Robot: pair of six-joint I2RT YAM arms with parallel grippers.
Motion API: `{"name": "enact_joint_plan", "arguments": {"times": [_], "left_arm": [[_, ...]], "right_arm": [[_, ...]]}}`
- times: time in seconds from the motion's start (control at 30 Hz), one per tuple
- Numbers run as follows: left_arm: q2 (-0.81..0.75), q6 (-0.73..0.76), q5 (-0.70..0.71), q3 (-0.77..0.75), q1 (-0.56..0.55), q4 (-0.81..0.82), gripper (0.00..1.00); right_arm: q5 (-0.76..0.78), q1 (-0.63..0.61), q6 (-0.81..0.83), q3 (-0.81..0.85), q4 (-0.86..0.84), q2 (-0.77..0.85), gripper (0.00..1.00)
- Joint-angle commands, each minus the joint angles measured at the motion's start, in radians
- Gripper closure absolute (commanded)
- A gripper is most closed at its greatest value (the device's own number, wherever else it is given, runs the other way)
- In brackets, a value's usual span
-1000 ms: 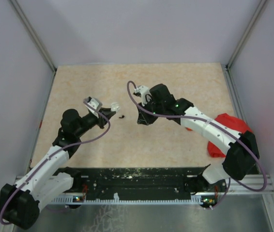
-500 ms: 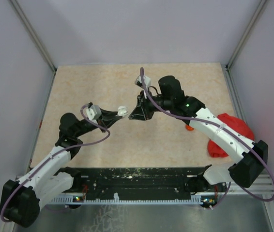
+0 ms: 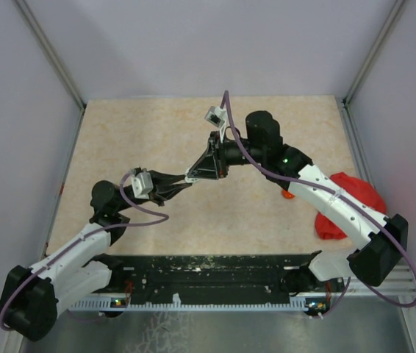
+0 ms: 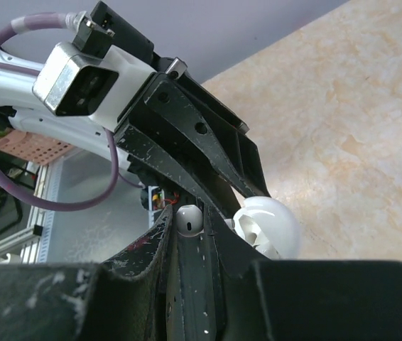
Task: Insert the wireless bluetooth earbuds into the charging case
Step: Place the earbud in the charging case.
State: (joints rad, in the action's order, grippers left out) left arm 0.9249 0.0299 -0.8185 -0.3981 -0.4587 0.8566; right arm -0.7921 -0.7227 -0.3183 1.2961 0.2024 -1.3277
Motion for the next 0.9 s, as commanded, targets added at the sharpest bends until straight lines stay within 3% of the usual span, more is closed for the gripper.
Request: {"name": "enact_joint_plan", "arguments": {"times": [0.0,0.87], "left_arm": [[0.009,-0.008,-0.029,0.013,-0.016,0.131,0.99],[-0.012,-0.037,0.041,0.042,-0.024,0.192,1.00]], "right_arm": [[-0.020,-0.004,-0.028,0.007,-0.058,0.007,0.91],[-0.020,-0.027,-0.037,0.023,0.009,-0.034,0.90]]}}
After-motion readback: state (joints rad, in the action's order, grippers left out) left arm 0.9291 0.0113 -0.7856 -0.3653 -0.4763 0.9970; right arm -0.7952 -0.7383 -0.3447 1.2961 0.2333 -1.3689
